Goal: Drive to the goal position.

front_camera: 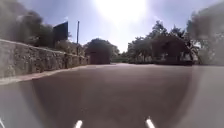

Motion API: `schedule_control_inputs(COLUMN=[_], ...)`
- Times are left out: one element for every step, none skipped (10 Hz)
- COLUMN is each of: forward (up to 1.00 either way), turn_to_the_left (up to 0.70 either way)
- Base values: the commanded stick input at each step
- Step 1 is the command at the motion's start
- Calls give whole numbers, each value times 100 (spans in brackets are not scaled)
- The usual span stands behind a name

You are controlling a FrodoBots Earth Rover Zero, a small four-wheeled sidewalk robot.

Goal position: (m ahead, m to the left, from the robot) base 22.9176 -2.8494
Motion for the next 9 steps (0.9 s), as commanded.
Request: schedule_control_inputs(forward=[85, 85, 85, 85, 85, 85, 85, 85, 85], turn_to_the_left=[-34, 0, 0, 0, 0, 0, 0, 0, 0])
